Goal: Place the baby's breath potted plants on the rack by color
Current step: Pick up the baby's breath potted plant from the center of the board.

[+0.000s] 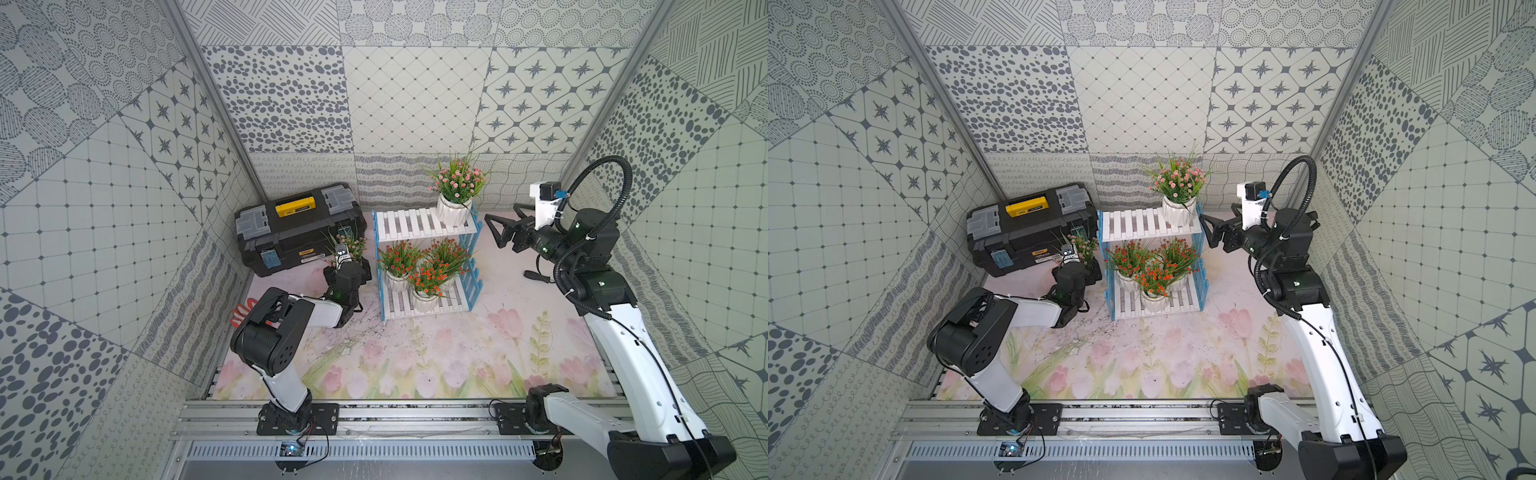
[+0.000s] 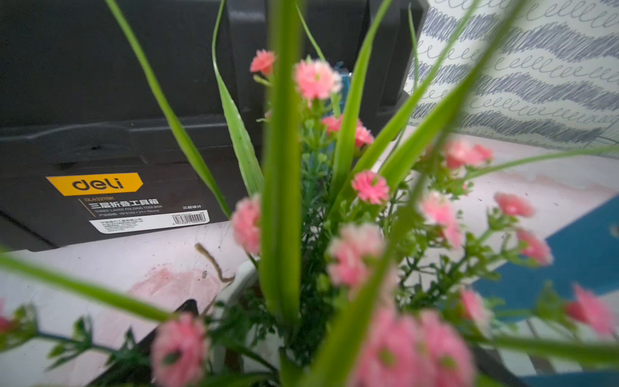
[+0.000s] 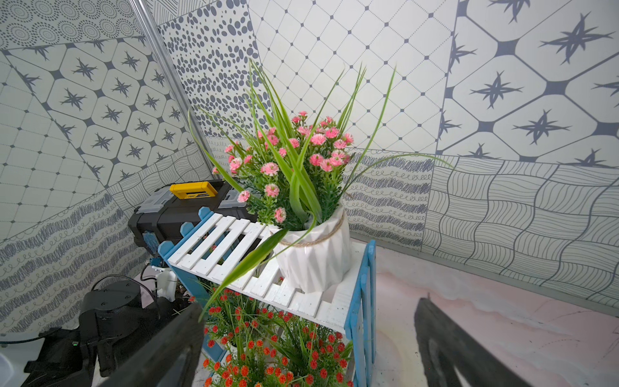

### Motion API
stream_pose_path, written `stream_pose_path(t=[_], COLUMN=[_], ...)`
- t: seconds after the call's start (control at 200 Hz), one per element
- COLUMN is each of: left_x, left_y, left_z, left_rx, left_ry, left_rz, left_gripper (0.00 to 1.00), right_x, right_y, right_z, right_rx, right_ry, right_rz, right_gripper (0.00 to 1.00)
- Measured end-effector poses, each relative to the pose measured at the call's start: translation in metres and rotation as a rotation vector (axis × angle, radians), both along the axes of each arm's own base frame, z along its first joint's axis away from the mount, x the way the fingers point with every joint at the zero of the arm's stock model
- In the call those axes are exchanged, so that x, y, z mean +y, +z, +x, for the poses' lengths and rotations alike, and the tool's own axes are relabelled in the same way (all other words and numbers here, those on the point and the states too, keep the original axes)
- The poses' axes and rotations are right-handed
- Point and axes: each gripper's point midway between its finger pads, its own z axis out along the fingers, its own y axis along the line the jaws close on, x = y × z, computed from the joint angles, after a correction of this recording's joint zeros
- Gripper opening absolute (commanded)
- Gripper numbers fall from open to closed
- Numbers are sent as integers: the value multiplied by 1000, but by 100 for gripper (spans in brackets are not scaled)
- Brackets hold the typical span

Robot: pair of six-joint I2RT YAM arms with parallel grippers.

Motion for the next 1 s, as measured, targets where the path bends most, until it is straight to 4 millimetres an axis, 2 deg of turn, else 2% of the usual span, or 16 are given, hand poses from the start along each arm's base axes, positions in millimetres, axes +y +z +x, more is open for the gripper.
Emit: stream_pose_path(t=[0.2, 0.345, 0.61, 1.0], left_x=[3, 5, 4, 8], left_y=[0, -1, -3, -4], left_z=[8, 10, 12, 16], left_rx=[21, 34, 65, 93], left_ry=[28, 40, 51, 99], left_rz=[-12, -18, -27, -36], left_gripper=[87, 83, 88, 72], right_x=[0, 0, 0, -1], right_y=[0, 0, 0, 2], right_z=[0, 0, 0, -5], right_rx=[1, 1, 1, -7], right_ry=[0, 0, 0, 0], right_rz=[0, 0, 0, 3], right_gripper=[98, 98, 98, 98])
